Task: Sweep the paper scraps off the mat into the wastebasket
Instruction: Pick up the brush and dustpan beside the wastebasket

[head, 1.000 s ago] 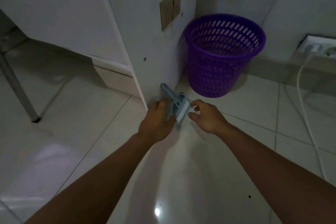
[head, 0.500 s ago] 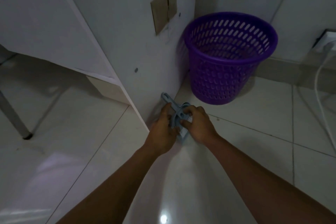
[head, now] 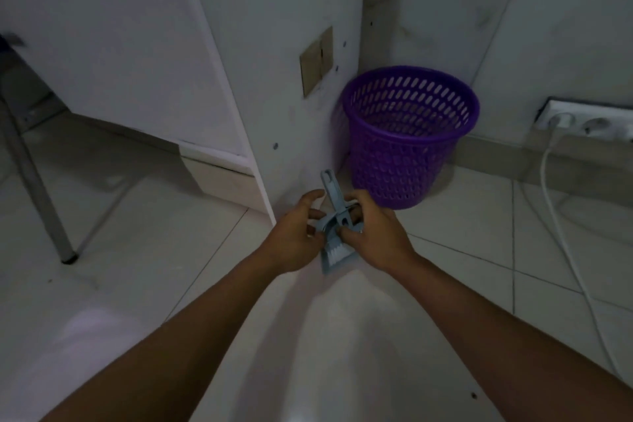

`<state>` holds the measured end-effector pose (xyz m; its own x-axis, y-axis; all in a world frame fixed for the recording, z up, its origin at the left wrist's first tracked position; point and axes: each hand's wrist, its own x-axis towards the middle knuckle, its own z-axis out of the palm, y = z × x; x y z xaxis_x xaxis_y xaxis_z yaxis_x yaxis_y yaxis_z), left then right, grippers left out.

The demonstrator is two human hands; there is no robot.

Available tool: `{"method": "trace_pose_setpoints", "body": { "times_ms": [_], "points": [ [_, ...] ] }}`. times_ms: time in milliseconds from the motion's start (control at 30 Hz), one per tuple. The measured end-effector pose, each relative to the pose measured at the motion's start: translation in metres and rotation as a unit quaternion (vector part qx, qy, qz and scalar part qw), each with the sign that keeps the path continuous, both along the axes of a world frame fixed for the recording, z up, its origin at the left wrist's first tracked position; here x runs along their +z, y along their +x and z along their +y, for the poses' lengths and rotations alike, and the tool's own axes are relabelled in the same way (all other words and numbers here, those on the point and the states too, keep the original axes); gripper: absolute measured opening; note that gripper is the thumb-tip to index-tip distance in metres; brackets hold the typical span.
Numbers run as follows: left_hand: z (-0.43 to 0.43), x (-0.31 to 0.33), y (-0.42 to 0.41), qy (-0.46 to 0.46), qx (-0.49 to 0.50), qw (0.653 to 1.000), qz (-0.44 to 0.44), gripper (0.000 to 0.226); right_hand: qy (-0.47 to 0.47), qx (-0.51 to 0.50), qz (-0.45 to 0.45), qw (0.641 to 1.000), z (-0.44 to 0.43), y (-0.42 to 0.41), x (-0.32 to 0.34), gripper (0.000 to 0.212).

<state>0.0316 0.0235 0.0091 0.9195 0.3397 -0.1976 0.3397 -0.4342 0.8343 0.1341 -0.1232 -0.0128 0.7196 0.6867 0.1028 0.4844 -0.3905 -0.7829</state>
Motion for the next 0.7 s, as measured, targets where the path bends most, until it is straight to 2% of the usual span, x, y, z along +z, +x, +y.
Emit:
{"method": "trace_pose_setpoints", "body": {
  "times_ms": [200,500,600,700],
  "points": [
    [-0.004,0.053,-0.023,0.012,-0.038,0.999,-0.009,0.068,-0.007,0.03,-0.028,0.999,-0.013,-0.018,0.053,0.052],
    [-0.008,0.089,-0.034,0.014,-0.08,0.996,0.022,0.071,-0.011,0.018,0.075,0.997,-0.034,-0.025,0.09,0.046],
    [-0.007,0.092,-0.038,0.002,-0.066,0.997,0.03,0.067,0.02,0.037,0.176,0.984,-0.036,-0.026,0.1,0.04],
    [-0.009,0.097,-0.043,-0.023,-0.044,0.999,0.021,0.052,0.069,0.016,0.301,0.951,-0.04,-0.021,0.113,0.031]
  ]
}}
